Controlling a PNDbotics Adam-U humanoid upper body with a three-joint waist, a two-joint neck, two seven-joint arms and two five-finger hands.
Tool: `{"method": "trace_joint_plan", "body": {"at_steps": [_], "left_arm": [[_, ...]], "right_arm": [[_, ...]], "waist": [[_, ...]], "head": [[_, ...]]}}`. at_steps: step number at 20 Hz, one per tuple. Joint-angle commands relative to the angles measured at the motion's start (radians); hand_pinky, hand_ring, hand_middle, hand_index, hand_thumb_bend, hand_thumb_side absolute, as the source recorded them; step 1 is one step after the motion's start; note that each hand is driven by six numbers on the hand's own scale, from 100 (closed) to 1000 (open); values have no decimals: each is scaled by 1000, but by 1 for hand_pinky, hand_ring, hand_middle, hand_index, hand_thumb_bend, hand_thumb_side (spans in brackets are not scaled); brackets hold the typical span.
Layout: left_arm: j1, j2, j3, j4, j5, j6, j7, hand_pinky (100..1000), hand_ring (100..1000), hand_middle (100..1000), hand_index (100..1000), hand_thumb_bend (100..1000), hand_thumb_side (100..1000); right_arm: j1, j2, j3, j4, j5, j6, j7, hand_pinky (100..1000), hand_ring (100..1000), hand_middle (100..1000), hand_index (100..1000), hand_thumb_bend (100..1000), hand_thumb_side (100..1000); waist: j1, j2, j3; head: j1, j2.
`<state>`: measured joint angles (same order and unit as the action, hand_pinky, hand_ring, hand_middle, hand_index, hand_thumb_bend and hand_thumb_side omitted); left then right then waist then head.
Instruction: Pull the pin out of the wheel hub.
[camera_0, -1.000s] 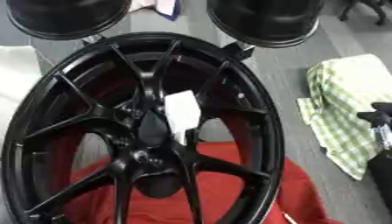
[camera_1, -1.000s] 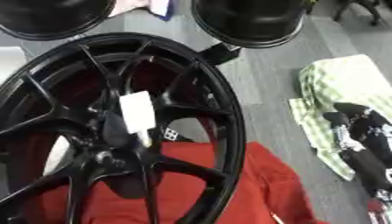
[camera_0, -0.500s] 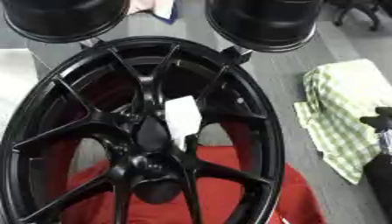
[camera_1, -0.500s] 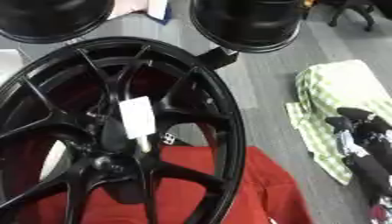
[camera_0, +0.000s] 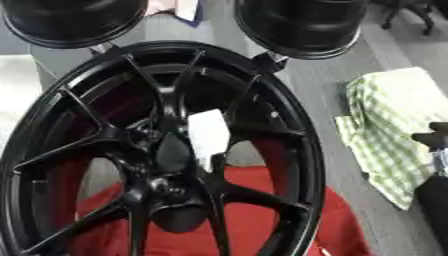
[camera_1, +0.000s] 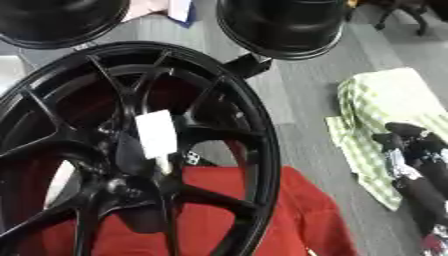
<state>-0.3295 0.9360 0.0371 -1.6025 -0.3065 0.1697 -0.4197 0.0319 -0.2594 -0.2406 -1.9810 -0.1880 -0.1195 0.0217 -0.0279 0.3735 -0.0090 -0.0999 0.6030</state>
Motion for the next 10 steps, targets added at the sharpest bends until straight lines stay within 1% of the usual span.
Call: {"method": "trace_joint_plan", "body": {"at_steps": [1, 4, 6, 8, 10], "left_arm": [[-22, -7, 55, -94, 148, -13, 95, 786, 695, 695, 772, 100, 769], [-30, -59, 86, -194, 341, -20, 278, 753, 614, 619, 716, 100, 729], [-26, -101, 95, -256, 463, -19, 399, 747, 602, 605, 704, 100, 734], [-16, -145, 101, -305, 550, -10, 487, 742, 592, 593, 695, 100, 741], [1, -185, 108, -341, 602, 2, 551, 739, 585, 584, 685, 100, 747]], "right_arm": [[0, -21, -11, -19, -6, -9, -1, 894, 717, 537, 697, 100, 274], [1, -24, -11, -19, -8, -14, -1, 894, 717, 538, 697, 100, 273], [1, -24, -11, -19, -8, -17, -1, 894, 717, 538, 697, 100, 273], [0, -23, -12, -19, -9, -18, -1, 894, 718, 538, 697, 100, 273], [0, -22, -12, -19, -9, -19, -2, 893, 718, 538, 697, 100, 272]], "waist": [[1, -20, 3], [-2, -21, 5], [-3, -21, 6], [-6, -20, 7], [-9, -19, 7]], "head": [[-3, -10], [-3, -8], [-2, -9], [-1, -10], [-1, -12]]}}
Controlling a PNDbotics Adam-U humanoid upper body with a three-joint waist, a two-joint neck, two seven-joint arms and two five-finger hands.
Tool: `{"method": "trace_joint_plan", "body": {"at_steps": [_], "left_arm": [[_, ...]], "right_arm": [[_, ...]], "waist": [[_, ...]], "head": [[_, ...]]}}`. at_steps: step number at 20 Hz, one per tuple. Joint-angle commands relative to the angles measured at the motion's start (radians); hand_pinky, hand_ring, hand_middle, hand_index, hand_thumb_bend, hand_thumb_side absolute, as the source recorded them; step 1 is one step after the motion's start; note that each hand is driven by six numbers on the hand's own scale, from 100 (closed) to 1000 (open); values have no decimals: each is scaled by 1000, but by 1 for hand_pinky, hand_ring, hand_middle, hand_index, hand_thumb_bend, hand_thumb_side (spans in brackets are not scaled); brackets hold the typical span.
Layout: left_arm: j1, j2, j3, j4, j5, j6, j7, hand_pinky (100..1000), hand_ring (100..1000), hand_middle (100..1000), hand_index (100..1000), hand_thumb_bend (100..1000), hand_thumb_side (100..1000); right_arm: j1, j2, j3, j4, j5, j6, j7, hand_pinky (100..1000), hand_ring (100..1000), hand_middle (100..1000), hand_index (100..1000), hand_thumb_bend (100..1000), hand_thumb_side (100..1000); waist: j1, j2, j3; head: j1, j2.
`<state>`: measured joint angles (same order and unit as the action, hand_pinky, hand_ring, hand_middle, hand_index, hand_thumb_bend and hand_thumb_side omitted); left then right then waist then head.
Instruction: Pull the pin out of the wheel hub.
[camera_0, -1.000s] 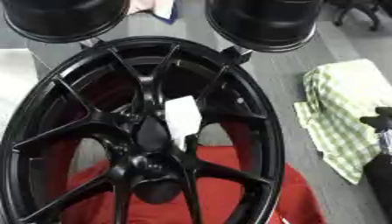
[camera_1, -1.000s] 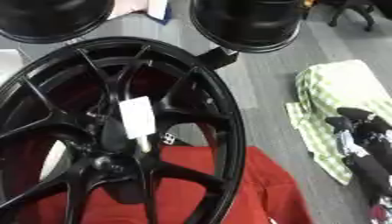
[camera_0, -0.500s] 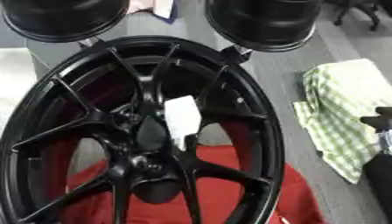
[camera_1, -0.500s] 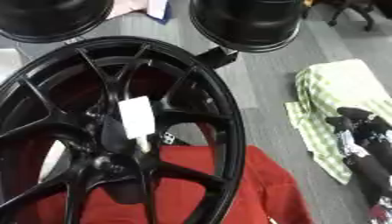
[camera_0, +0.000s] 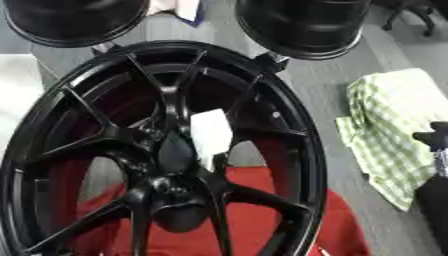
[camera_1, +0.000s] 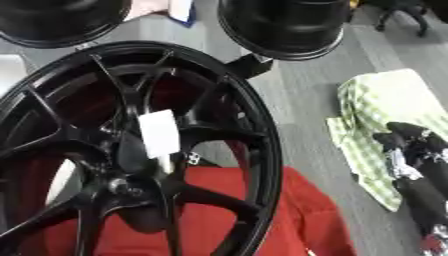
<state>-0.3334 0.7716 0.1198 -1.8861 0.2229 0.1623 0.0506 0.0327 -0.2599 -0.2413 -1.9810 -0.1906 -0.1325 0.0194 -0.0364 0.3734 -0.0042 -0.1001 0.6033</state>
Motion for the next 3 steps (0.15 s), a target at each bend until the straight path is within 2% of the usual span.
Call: {"method": "trace_joint_plan", "body": {"at_steps": [1, 3], "left_arm": [[12, -39, 29, -71, 89, 17, 105, 737, 582, 581, 682, 100, 751], [25, -77, 37, -93, 114, 30, 144, 736, 578, 573, 674, 100, 761]], "right_arm": [[0, -21, -12, -19, -7, -8, 0, 893, 718, 538, 697, 100, 271], [0, -20, -14, -19, -7, -9, -2, 893, 718, 539, 697, 100, 270]], "waist": [[-1, -19, 2], [-4, -18, 3]], "head": [[0, -12], [1, -12]]}}
